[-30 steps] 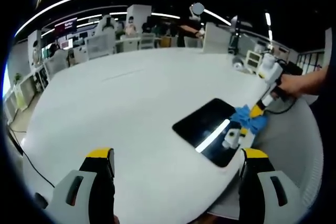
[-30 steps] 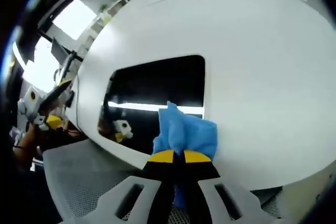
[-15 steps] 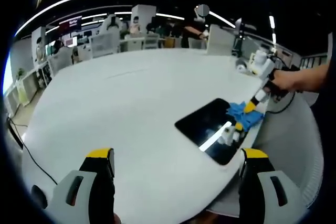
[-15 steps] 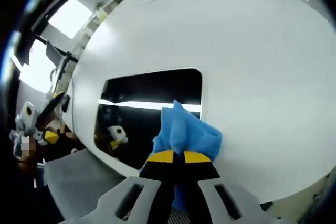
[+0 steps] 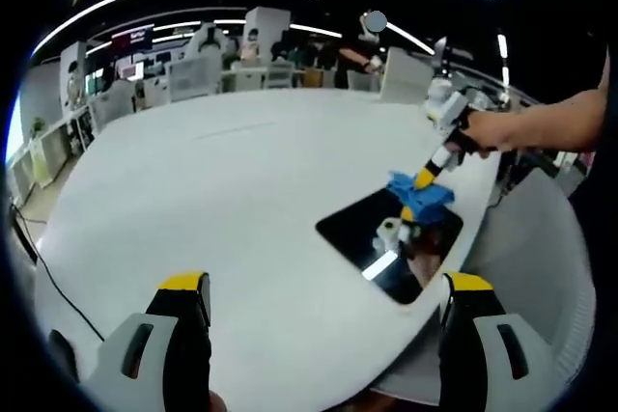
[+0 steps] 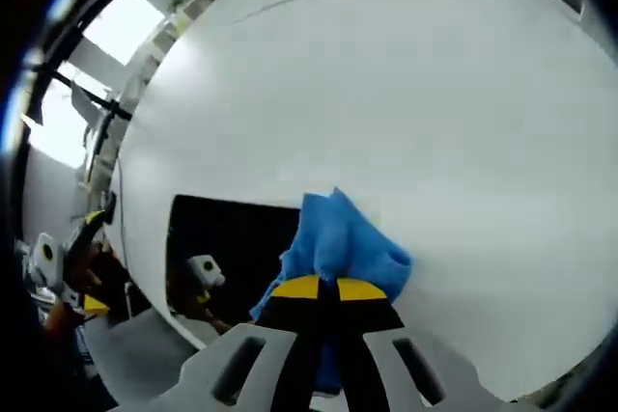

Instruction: Wipe the mirror surface with the cleaning cloth until all visible marks leave the cleaned area.

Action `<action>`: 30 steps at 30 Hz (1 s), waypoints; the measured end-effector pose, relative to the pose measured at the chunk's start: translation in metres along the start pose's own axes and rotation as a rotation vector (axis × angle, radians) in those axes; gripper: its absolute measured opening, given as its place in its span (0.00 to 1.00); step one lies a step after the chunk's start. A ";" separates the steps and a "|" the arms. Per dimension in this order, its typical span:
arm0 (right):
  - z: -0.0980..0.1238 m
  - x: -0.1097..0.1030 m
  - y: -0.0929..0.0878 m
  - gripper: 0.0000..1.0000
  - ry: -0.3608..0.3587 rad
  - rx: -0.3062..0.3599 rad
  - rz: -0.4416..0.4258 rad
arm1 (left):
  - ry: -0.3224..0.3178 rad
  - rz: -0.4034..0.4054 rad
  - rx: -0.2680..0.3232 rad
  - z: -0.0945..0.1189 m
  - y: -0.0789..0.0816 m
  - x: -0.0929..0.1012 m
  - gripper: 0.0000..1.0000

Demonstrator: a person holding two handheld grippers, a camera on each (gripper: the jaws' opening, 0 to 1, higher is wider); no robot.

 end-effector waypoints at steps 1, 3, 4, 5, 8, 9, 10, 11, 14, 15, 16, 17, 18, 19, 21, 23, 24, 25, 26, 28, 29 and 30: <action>-0.001 -0.001 0.004 0.00 -0.007 -0.003 0.009 | -0.002 -0.001 0.002 0.000 0.000 0.000 0.99; -0.005 -0.001 0.012 0.00 -0.020 -0.007 0.027 | -0.002 -0.001 0.005 -0.001 0.001 0.000 0.99; -0.006 -0.001 0.015 0.00 -0.026 -0.008 0.033 | -0.001 0.000 0.008 -0.002 0.002 0.000 0.99; -0.007 -0.002 0.019 0.00 -0.037 -0.006 0.048 | 0.000 0.001 0.009 -0.002 0.002 0.000 0.99; -0.010 -0.004 0.026 0.00 -0.061 -0.012 0.082 | -0.003 -0.001 0.013 -0.002 0.004 0.003 0.99; -0.010 -0.004 0.027 0.00 -0.068 -0.021 0.102 | -0.003 -0.002 0.014 -0.002 0.004 0.003 0.99; -0.010 -0.006 0.027 0.00 -0.074 -0.039 0.111 | -0.004 0.000 0.012 -0.001 0.003 0.003 0.99; -0.009 -0.007 0.027 0.00 -0.075 -0.042 0.116 | -0.003 0.000 0.012 -0.001 0.002 0.003 0.99; -0.008 -0.005 0.026 0.00 -0.072 -0.038 0.105 | -0.001 0.003 0.009 0.001 0.000 0.004 0.99; -0.010 -0.006 0.024 0.00 -0.075 0.030 0.093 | -0.001 0.004 0.008 0.001 -0.001 0.004 0.99; -0.009 -0.004 0.024 0.00 -0.079 0.035 0.139 | -0.001 0.004 0.007 0.001 -0.002 0.004 0.99; -0.008 -0.007 0.019 0.00 -0.098 0.026 0.150 | -0.002 0.004 0.007 0.001 -0.002 0.005 0.99; -0.008 -0.008 0.018 0.00 -0.106 0.039 0.196 | -0.003 0.004 0.007 0.001 -0.002 0.005 0.99; -0.007 -0.012 0.014 0.00 -0.108 0.043 0.191 | -0.005 0.003 0.009 0.000 -0.001 0.005 0.99; -0.006 -0.010 0.014 0.00 -0.105 0.044 0.188 | -0.008 -0.001 0.014 -0.002 0.001 0.007 0.99; -0.007 -0.008 0.016 0.00 -0.094 0.043 0.179 | -0.012 -0.005 0.019 -0.004 0.004 0.008 0.99; -0.007 -0.007 0.015 0.00 -0.091 0.044 0.177 | -0.014 -0.009 0.019 -0.005 0.004 0.008 0.99; -0.006 -0.008 0.015 0.00 -0.089 0.046 0.176 | -0.016 -0.014 0.020 -0.006 0.005 0.009 0.99; -0.006 -0.009 0.013 0.00 -0.088 0.059 0.192 | -0.021 -0.018 0.020 -0.007 0.007 0.010 0.99; -0.005 -0.010 0.012 0.00 -0.091 0.088 0.261 | -0.033 -0.031 0.028 -0.007 0.011 0.012 0.99; -0.005 -0.012 0.012 0.00 -0.093 0.081 0.279 | -0.036 -0.034 0.031 -0.007 0.013 0.012 0.99; -0.005 -0.012 0.014 0.00 -0.087 0.066 0.348 | -0.045 -0.039 0.035 -0.007 0.014 0.012 0.99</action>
Point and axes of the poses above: the point that each gripper's makers call its tool centre point, and the gripper's own axes: z roughly backward along the fingers, x roughly to its right, y roughly out of its top, the point moved 10 cm from there along z, roughly backward along the fingers, and after that the axes turned 6 degrees about x, right-handed, at the moved point
